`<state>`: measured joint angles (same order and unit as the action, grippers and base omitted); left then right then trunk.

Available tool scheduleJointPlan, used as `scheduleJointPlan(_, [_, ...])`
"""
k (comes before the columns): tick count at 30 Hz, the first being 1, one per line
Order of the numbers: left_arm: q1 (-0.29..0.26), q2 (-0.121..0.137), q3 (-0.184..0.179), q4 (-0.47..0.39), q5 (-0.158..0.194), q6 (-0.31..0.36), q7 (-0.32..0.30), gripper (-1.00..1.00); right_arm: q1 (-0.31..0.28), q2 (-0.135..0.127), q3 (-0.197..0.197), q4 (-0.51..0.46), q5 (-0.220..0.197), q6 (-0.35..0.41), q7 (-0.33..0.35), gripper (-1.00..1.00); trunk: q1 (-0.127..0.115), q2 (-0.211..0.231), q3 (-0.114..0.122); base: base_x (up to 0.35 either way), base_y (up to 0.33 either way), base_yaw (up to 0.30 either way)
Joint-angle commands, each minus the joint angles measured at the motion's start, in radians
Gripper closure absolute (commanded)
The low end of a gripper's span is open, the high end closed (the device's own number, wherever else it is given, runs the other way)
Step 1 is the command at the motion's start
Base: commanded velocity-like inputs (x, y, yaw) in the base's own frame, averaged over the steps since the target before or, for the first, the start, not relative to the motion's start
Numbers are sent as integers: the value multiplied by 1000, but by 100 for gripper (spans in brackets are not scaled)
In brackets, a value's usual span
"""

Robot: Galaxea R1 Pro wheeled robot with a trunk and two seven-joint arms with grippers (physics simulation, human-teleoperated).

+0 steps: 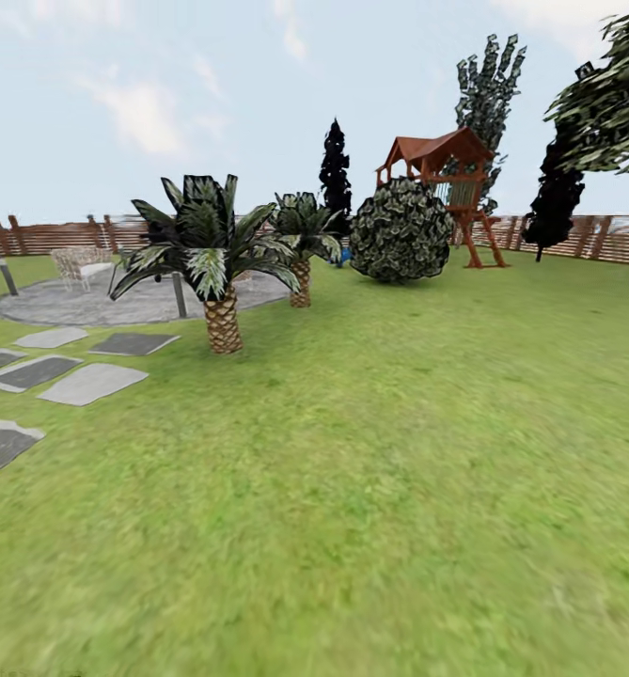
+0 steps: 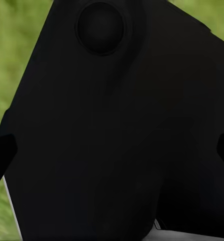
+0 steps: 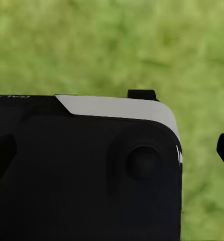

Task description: Take the three Easter eggs out of the wicker basket on the lawn in the garden, then place them on the lawn next to a single tree (choose any tree) so that all three eggs are next to the same tree and none are left in the basket.

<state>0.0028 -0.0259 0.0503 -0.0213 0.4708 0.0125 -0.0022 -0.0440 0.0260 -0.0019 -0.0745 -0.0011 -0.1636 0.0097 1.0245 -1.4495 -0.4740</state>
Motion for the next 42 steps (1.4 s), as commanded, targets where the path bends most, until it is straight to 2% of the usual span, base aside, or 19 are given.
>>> scheduleJointPlan(1, [0, 0, 5, -2, 0, 1, 0, -100, 0, 0, -1, 1, 0, -4, 1, -100, 1, 0, -1, 250, 265, 286])
scheduleJointPlan(21, [0, -2, 4, -2, -1, 1, 5, -100, 0, -4, -1, 0, 0, -4, 1, -100, 1, 0, -1, 252, 263, 286])
scheduleJointPlan(29, [0, -2, -1, -3, -5, 1, 4, -100, 0, -11, -2, -1, 0, -4, 1, -100, 1, 0, -1, 308, 123, 286])
scheduleJointPlan(42, [0, 29, -6, -5, -29, 0, 1, -100, 0, -14, -1, -1, 1, -4, 1, -100, 1, 0, -1, 243, 6, 286])
